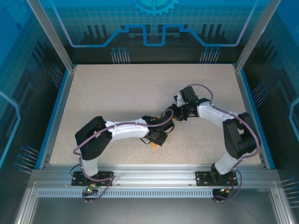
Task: Fold a paper plane with a square sheet of paper (fold left side to right side)
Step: Fold the wing for the fifth time at the center of the table.
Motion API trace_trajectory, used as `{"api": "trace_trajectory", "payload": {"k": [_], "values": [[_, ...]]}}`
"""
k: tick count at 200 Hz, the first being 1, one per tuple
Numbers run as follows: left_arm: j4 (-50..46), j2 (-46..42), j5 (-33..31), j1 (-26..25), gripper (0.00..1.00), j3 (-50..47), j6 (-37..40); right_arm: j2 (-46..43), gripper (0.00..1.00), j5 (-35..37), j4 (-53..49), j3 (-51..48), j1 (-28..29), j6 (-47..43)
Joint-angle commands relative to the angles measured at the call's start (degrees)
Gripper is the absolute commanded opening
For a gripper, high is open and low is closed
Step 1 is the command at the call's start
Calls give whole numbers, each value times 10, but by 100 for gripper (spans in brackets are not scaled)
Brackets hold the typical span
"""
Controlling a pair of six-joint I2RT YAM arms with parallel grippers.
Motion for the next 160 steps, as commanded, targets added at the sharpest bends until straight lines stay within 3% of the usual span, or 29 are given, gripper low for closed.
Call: {"api": "trace_trajectory", "payload": {"k": [1,25,84,160], "values": [[33,-21,95,20,7,-15,-3,-62,44,61,-7,-36,-17,-18],[60,-18,159,46,7,-31,-16,-117,51,73,24,-99,-24,-25],[162,-23,301,104,7,-82,-61,-208,55,54,124,-224,-17,-25],[288,-26,425,169,7,-145,-135,-169,56,0,302,-297,20,22]]}}
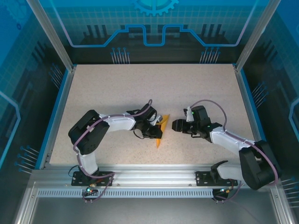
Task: Fold a paper plane with a square sheet of paper (fold left side to right side)
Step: Fold the wing for the fifth time at the center of the table.
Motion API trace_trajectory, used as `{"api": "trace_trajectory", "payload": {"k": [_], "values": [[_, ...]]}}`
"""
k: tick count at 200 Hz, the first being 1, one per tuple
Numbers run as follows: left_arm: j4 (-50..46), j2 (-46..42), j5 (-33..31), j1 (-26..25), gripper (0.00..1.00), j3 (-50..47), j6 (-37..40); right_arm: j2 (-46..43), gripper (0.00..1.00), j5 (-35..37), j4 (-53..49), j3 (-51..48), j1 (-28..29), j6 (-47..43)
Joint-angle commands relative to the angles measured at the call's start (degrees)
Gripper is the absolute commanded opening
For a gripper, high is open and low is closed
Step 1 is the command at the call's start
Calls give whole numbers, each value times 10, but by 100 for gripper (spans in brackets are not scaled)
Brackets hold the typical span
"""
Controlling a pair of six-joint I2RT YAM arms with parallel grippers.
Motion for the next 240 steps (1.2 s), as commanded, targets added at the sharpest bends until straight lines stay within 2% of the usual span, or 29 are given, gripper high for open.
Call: {"api": "trace_trajectory", "payload": {"k": [1,90,157,240], "values": [[68,-20,69,19,7,-27,-43,23,56,-31,104,-18,15,31],[189,-16,147,64,7,-99,-100,135,53,-39,237,-3,53,113],[216,-7,165,80,7,-116,-101,187,50,-38,262,15,69,150],[244,8,177,89,7,-129,-109,235,46,-28,241,55,83,174]]}}
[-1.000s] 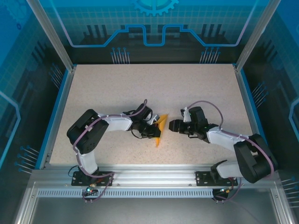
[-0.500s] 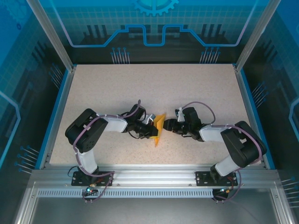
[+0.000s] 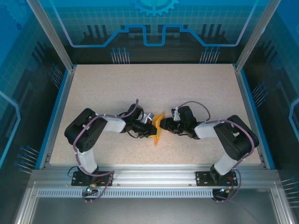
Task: Fold a paper plane with a square sheet of paper (fold left side to right side)
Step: Fold the wing for the fifth time at the center of the table.
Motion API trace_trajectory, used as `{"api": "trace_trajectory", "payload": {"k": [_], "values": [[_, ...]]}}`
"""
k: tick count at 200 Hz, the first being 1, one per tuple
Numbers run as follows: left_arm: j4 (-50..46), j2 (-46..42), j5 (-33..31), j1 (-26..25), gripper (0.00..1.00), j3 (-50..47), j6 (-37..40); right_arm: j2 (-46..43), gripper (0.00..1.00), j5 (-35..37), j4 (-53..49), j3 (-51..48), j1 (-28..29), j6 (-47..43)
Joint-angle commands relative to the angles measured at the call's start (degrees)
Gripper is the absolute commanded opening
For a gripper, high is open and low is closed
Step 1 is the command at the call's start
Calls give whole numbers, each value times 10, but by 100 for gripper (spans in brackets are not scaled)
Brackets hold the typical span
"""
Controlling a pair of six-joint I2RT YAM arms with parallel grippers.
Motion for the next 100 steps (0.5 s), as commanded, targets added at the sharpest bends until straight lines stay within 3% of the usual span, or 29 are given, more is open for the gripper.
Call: {"api": "trace_trajectory", "payload": {"k": [1,100], "values": [[18,11,21,7,7,-10,-3,15,46,6,-3,20,9,13],[32,25,24,11,9,-16,-11,51,41,29,-100,60,21,15]]}}
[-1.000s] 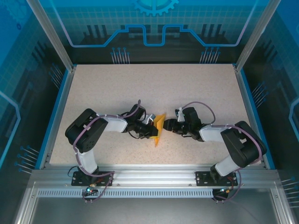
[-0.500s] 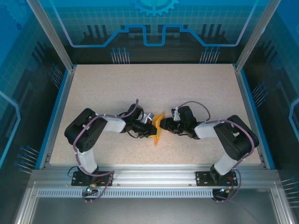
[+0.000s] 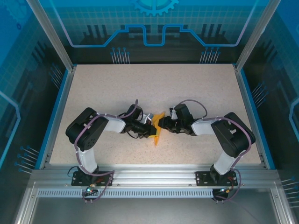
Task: Fold a paper plane with a square sheet of paper (fold left side to right side)
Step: Fold the wing for the fifth time at the center of the table.
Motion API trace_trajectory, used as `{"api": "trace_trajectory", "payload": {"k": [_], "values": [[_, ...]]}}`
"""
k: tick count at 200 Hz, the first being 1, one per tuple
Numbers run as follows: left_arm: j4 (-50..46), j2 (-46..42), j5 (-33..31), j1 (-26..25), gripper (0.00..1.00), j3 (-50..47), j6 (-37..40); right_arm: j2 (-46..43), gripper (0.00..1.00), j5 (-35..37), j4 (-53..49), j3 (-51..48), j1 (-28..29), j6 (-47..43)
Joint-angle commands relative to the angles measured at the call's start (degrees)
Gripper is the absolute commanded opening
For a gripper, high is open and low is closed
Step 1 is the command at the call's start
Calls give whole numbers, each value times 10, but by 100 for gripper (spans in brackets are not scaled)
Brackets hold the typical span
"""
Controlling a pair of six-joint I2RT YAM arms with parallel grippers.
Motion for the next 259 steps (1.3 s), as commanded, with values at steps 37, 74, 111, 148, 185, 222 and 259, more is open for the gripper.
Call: {"api": "trace_trajectory", "payload": {"k": [37,74,111,148,185,222,259], "values": [[7,9,17,6,11,-10,-3,36,41,20,-73,22,14,1],[3,6,15,6,16,-9,-2,46,40,22,-97,30,15,1],[-7,1,15,6,21,-8,1,57,40,20,-104,35,16,3],[-24,-14,13,10,29,-9,10,63,40,18,-103,35,16,4],[-51,-40,10,25,42,-14,23,64,40,17,-100,37,16,4],[-72,-71,12,59,53,-23,28,64,39,17,-99,34,16,4],[-80,-49,21,71,51,12,23,62,39,17,-98,35,17,4]]}}
